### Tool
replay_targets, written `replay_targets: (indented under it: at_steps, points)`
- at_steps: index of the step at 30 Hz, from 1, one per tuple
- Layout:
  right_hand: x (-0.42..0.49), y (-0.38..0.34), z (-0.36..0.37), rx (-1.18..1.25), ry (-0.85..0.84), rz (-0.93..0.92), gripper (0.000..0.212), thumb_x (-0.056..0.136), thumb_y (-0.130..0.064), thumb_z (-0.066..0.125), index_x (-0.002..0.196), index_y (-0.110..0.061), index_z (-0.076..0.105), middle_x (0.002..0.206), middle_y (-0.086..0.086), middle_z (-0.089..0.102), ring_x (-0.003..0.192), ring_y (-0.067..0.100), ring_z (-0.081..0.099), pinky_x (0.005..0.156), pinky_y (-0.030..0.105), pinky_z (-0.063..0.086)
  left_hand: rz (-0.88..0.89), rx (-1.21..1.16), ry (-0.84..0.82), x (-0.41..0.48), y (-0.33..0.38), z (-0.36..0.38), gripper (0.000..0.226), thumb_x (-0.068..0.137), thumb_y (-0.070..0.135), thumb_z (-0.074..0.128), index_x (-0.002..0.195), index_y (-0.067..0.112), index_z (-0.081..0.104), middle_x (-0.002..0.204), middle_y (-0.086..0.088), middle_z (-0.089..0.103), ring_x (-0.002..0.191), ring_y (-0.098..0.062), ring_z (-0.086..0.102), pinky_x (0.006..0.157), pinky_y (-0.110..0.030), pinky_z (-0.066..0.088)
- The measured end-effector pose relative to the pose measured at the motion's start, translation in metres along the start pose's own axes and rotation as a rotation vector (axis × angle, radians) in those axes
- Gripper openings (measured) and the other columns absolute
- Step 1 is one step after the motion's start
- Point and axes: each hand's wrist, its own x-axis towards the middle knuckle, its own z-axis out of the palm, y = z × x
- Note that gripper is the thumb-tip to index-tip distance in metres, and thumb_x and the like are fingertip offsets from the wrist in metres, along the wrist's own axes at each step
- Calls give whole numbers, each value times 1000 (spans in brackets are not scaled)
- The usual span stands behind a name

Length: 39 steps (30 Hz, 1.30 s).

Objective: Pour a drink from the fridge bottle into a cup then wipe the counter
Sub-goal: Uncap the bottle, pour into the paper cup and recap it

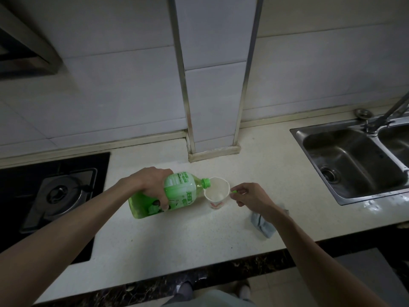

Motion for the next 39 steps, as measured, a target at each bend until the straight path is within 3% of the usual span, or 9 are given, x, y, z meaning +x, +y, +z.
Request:
replay_targets:
  at_steps: [16, 30, 39]
  points:
    - [1, -1, 0, 4, -5, -5, 30, 89, -24, 69, 115, -10, 68, 88, 3, 71, 75, 13, 66, 69, 20, 52, 0, 8, -6, 2, -3, -1, 93, 55, 54, 84, 134, 33, 42, 120, 5, 59, 103, -19, 55, 85, -34, 52]
    - [-1, -3, 1, 22, 7, 7, 29, 88, -24, 69, 113, -9, 69, 76, -1, 68, 67, 9, 62, 60, 15, 46, 8, 13, -16, 4, -4, 0, 90, 56, 54, 84, 132, 33, 42, 115, 7, 57, 102, -18, 55, 85, -34, 52]
    - [-1, -3, 3, 68, 34, -1, 27, 88, -23, 70, 109, -7, 68, 77, 1, 68, 64, 10, 62, 57, 15, 48, 74, -131, 70, 3, -8, 11, 92, 56, 52, 86, 133, 33, 41, 117, 6, 60, 103, -18, 56, 87, -35, 52]
